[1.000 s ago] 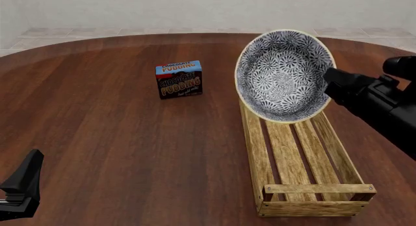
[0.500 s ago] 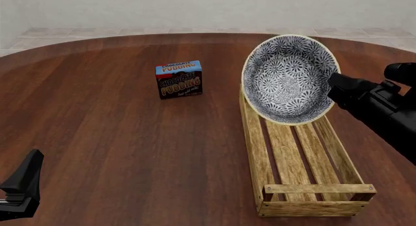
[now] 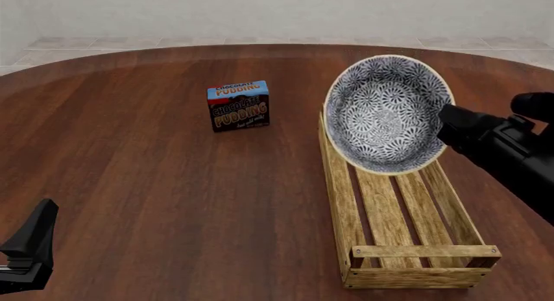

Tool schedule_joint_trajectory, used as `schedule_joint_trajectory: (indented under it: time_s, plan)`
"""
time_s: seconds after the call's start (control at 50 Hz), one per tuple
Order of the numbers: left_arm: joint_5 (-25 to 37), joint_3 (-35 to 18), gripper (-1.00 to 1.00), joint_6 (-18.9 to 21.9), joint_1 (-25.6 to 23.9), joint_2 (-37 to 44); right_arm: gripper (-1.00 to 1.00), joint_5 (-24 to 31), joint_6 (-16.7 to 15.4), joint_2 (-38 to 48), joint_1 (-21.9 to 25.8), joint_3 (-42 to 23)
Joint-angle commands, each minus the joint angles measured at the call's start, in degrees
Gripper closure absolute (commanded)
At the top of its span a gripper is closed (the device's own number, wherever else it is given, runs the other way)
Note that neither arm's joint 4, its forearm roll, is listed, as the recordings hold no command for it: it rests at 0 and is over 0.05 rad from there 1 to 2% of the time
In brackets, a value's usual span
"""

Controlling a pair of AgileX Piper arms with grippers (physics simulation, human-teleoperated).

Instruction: Pick up the bowl on the left and put it in the tray.

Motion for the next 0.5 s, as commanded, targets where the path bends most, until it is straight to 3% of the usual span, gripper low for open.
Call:
schedule_joint_trajectory:
  time_s: [0.02, 0.5]
  plan:
    - [0.0, 0.0, -1.0, 0.0, 0.0, 0.0, 1.0, 0.8, -0.8, -1.6, -0.2, 0.3]
    - [0.0, 0.0, -1.0, 0.0, 0.0, 0.0, 1.0, 0.9, -1.3, -3.1, -1.7, 2.7]
